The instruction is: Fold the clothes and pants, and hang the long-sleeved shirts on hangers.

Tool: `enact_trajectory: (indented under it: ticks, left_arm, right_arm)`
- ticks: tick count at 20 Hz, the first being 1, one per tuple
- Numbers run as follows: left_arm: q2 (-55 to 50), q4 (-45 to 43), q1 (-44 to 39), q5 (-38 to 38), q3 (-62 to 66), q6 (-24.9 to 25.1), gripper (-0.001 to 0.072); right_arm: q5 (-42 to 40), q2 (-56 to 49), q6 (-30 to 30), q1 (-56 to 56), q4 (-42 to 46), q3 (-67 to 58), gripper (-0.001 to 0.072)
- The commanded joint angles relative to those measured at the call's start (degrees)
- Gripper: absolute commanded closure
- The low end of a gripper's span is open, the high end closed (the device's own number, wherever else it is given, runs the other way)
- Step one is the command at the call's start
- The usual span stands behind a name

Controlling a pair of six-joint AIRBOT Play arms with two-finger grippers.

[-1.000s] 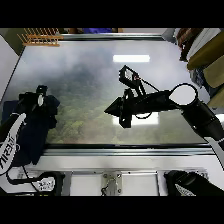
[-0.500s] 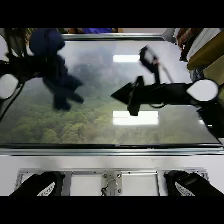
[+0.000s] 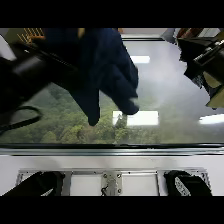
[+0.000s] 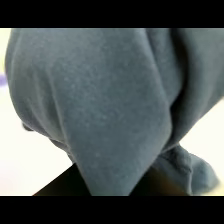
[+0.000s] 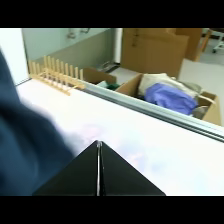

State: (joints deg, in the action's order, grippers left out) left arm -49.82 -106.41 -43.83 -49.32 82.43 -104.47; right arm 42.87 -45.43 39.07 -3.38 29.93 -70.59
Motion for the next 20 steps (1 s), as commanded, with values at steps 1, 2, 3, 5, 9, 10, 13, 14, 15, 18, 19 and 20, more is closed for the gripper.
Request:
enact_trajectory:
  ticks: [1,2,3,5,9,10,13,14,15,18,19,20]
  left_arm:
    - [-5.22,2.82,3.04,-1.53,-9.05,-7.61,0.0696]
    - [-7.78,6.71,5.22,-0.96,-11.41,-7.61,0.0695]
    - [-10.23,11.23,6.99,-0.42,-13.05,-6.93,0.0647]
    - [-14.67,17.38,10.75,-0.61,-14.73,-4.0,0.0011]
    - [-14.38,23.02,23.63,-5.73,-17.29,-3.69,0.0017]
    - [-12.74,23.04,27.76,-7.8,-20.26,-3.34,0.0017]
    - [-7.85,24.85,39.26,-12.52,-33.46,0.02,0.0018]
    - [-6.88,27.23,42.86,-12.5,-38.18,2.05,0.0018]
    - [-6.6,30.18,45.64,-11.89,-41.99,4.15,0.0018]
    - [-9.68,35.43,50.42,-7.8,-49.37,7.17,0.0018]
    - [-11.76,36.35,51.01,-6.8,-50.23,7.19,0.0018]
    - [-14.29,38.07,50.97,-6.51,-50.36,7.26,0.0018]
  right_arm:
    - [1.84,0.98,1.73,-3.65,0.5,-0.04,0.0694]
    - [2.82,0.79,1.73,-3.65,1.46,-0.02,0.0694]
    - [4.07,0.5,1.75,-3.58,2.49,-0.02,0.0694]
    - [6.93,-0.22,1.75,-3.58,4.98,-0.02,0.0693]
    - [12.13,-1.16,4.74,-3.58,10.8,0.0,0.0693]
    - [13.03,-1.22,6.1,-3.58,12.33,0.0,0.0693]
    - [15.1,-1.75,8.37,-3.56,14.25,0.2,0.0693]
    - [15.74,-2.05,8.37,-3.45,14.25,0.26,0.0693]
    - [16.44,-2.47,8.37,-3.45,14.25,0.28,0.0693]
    - [16.61,-3.72,11.76,-3.41,14.25,0.5,0.0693]
    - [16.61,-4.07,12.59,-3.41,14.25,0.55,0.0693]
    - [16.65,-4.24,13.07,-3.41,14.25,0.55,0.0693]
